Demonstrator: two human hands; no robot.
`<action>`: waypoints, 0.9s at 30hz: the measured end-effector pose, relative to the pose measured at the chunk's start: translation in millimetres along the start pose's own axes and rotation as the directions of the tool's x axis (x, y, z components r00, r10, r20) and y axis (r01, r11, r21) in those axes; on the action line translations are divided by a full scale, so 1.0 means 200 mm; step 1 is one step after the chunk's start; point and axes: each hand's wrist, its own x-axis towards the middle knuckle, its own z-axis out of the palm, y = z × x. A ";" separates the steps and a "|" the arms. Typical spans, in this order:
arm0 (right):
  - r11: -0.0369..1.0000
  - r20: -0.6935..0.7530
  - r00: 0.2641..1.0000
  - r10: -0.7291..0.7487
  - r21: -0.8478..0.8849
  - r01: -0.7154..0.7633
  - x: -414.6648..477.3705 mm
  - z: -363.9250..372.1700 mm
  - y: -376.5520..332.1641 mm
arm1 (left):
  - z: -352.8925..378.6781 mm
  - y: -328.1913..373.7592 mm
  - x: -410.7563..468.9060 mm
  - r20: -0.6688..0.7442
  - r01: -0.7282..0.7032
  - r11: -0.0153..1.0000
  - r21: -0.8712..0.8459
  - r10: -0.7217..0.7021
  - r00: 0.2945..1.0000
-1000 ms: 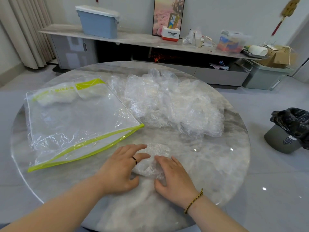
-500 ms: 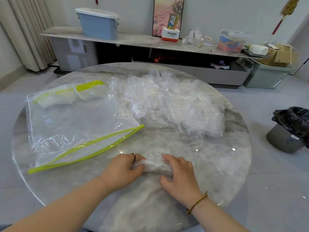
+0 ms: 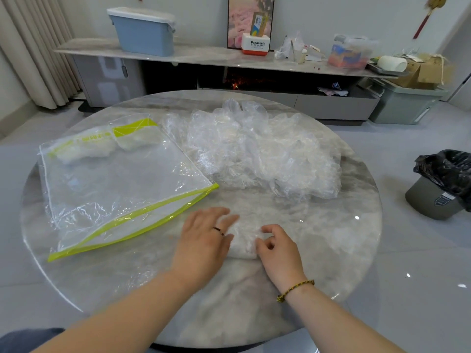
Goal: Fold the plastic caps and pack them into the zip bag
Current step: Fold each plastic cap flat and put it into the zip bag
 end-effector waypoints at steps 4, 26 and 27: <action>0.974 0.020 0.995 -0.102 -0.200 0.104 -0.02 -0.02 -0.01 | 0.06 0.03 -0.05 0.335 -0.150 0.975 0.166 0.087 0.938; 0.958 0.078 0.994 -0.082 -0.268 0.100 0.02 -0.08 -0.05 | -0.02 0.00 0.10 0.612 0.514 0.858 -0.018 -0.397 0.684; 0.967 0.082 0.995 -0.065 -0.243 0.083 0.02 -0.07 -0.05 | -0.02 -0.01 0.10 0.608 0.525 0.851 -0.026 -0.404 0.684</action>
